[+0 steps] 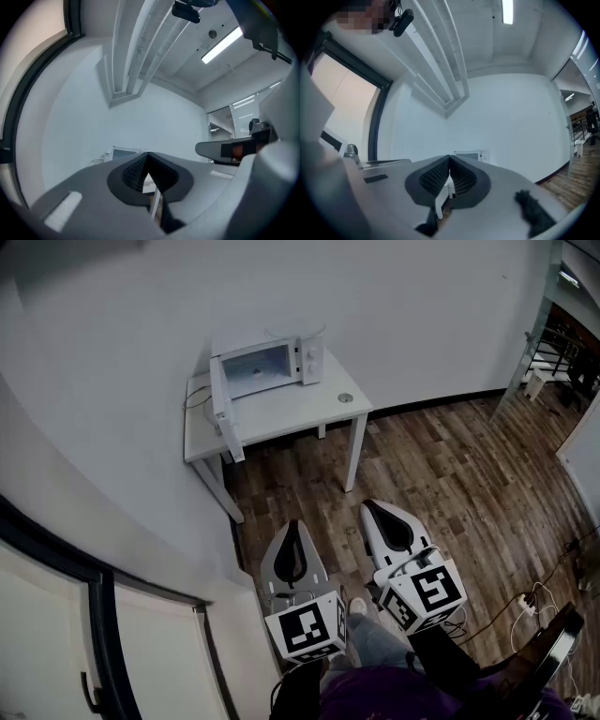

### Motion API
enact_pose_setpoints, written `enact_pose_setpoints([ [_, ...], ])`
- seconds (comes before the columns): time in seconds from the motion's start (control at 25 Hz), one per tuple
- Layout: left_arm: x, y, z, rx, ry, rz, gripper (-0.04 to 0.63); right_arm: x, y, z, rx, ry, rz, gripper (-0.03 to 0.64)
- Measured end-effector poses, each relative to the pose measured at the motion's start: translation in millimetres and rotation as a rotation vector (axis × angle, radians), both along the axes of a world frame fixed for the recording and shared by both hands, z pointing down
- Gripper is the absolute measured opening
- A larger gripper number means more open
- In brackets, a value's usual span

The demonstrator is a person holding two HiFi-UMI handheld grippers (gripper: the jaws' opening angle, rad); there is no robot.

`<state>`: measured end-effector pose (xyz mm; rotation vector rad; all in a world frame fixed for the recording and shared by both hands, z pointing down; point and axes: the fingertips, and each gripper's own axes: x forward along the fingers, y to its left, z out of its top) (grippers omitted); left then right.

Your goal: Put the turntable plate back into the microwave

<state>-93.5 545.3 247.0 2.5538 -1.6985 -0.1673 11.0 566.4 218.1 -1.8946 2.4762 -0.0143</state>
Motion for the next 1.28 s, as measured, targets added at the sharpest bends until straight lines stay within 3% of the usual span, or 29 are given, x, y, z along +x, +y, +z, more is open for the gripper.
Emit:
enact_pose_setpoints([
  [0.12,1,-18,9,-0.026,0.031,-0.015,0.006,1,-18,5,0.004,0.011,-0.016,0.011],
  [0.32,18,-75,14,-0.002,0.037,-0.022,0.006,15,-75,15,0.032,-0.018,-0.037,0.011],
  [0.4,30,-96,29,-0.046,0.032,-0.006,0.006,29,-94,24,0.020,-0.026,-0.030,0.011],
  [0.56,73,-151,61,-0.154,0.019,0.043,0.006,62,-144,34,0.007,-0.035,-0.042,0.011],
  [0.84,151,-247,58,-0.195,0.079,0.099,0.006,139,-231,28,0.050,-0.093,0.006,0.011],
  [1.08,172,-303,16,-0.096,0.069,0.046,0.006,160,-285,-6,0.105,-0.076,-0.061,0.011],
  [1.16,173,-315,11,-0.100,0.132,0.028,0.006,164,-298,-4,0.090,-0.081,-0.065,0.011],
  [1.28,188,-329,6,-0.148,0.349,0.085,0.006,172,-317,-5,0.100,-0.106,-0.024,0.011],
])
